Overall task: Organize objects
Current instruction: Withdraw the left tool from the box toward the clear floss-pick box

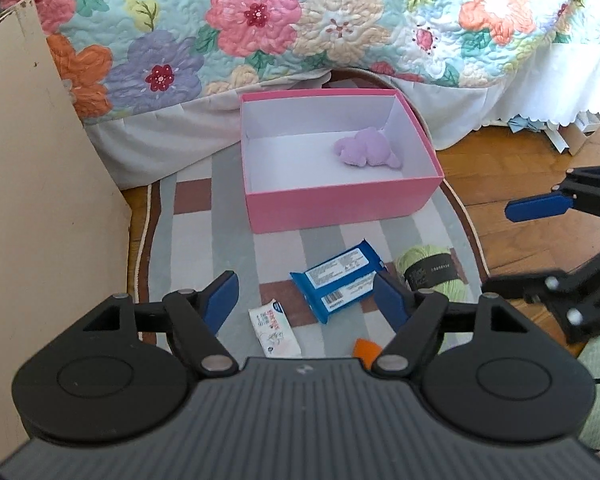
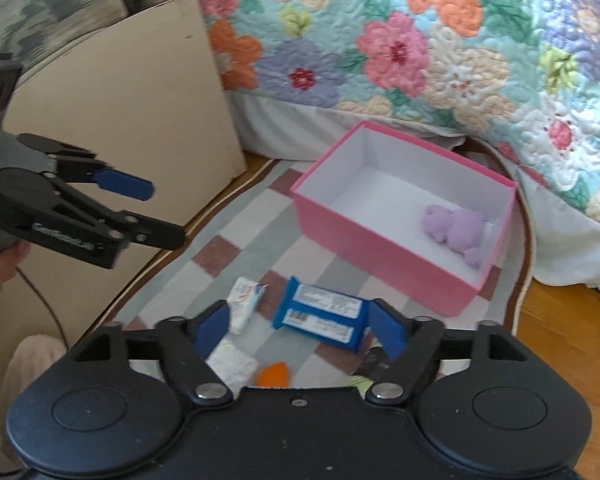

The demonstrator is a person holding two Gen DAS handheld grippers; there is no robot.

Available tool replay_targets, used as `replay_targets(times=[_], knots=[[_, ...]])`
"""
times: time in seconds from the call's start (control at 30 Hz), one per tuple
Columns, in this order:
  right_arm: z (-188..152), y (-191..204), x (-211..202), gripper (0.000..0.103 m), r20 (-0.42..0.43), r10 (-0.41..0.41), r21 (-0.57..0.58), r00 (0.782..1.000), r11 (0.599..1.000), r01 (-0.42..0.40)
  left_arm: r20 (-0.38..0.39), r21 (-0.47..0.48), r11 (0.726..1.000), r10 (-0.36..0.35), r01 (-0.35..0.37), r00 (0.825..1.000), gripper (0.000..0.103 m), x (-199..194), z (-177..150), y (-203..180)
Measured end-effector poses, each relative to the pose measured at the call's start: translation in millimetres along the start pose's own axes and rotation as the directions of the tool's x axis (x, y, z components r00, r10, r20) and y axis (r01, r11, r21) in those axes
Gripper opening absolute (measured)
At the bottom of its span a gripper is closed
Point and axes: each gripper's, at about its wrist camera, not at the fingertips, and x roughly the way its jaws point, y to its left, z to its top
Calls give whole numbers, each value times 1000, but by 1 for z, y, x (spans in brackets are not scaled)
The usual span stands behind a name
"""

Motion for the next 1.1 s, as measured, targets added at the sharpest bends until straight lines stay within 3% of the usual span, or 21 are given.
replay_targets(times=[0.13,0.23,0.5,0.7,0.93,1.1], knots=[[-6,13,-1,88,-3,41,-35,999,999,-41,13,-37,999,-13,13,1000,77,0,-12,7],[-12,21,3,91,-21,79,-56,997,995,-80,39,-19,1000,7,-6,999,88,7,-27,10],[-30,37,24,92,-51,143,-96,988,984,-147,-29,-32,999,22,-22,999,92,37,-59,15],[-48,55,42,92,-55,149,-192,987,969,-157,-79,-38,999,25,-28,997,94,57,-77,18],[-73,59,70,92,-47,151,-216,987,964,-158,-181,-78,997,-14,0,983,95,79,-97,23],[-82,58,95,92,-97,164,-176,982,968,-179,-227,-137,990,-61,30,972,95,97,-104,29]])
